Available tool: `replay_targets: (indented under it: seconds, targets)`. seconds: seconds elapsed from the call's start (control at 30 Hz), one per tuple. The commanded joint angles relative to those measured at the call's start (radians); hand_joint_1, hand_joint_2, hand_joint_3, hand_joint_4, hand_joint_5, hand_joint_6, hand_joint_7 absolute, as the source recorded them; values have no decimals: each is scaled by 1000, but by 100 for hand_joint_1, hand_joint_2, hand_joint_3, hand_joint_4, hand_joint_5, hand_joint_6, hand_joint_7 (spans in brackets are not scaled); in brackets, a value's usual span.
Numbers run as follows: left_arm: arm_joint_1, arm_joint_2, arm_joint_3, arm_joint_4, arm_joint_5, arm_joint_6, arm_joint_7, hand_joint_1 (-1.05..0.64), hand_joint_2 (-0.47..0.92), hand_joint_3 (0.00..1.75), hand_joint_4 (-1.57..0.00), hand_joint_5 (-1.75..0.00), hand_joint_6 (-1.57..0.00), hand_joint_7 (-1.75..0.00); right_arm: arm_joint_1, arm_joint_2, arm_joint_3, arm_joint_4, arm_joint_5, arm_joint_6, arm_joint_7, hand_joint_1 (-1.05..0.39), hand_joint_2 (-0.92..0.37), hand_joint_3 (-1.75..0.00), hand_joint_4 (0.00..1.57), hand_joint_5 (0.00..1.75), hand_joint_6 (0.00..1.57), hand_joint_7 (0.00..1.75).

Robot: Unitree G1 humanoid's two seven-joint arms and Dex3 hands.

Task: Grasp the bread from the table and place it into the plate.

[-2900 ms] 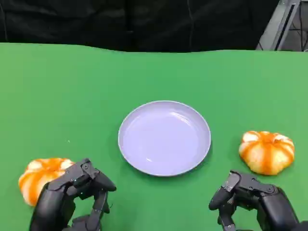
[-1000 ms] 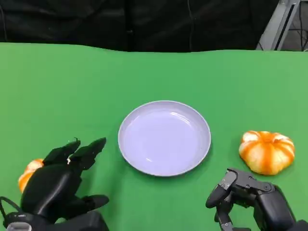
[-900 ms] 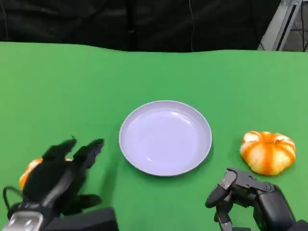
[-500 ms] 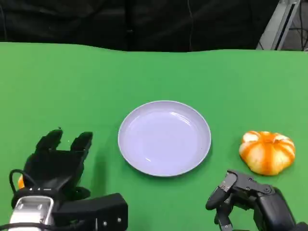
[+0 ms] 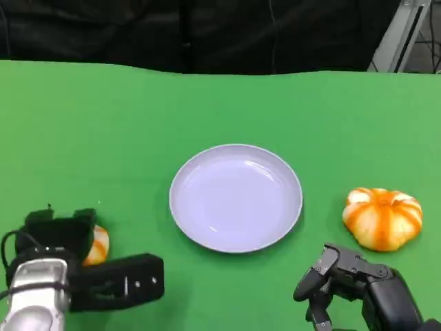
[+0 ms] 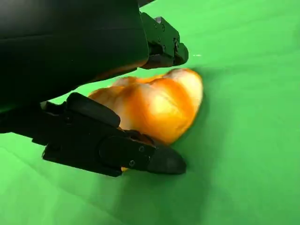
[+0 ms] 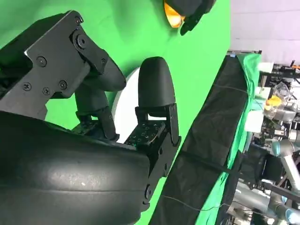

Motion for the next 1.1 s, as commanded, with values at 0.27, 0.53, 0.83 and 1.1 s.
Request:
replay_targets:
  seconds: [0.27,0.53,0.83,1.1]
  targets:
    - [-13,70,26,97,-207,-181,149,-40,92,6,-71,-149,-102,-28,-1,-1,6,-9,-1,-5,-7,8,-37,-136,72,160,77,132]
    - [52,98,59,132,-288,-563,627,-23,68,72,-80,-174,-61,-171,3,-5,10,-13,-6,-8,-9,6,-39,-134,72,161,75,132]
    - [49,85,69,179,-309,-781,866,-19,55,106,-83,-175,-64,-175,9,-5,13,-23,-13,-5,-14,5,-40,-133,71,162,75,132]
    - [-29,46,47,100,-284,-883,880,-18,42,132,-89,-175,-66,-175,11,-5,6,-16,10,-7,-5,7,-43,-129,69,163,73,132]
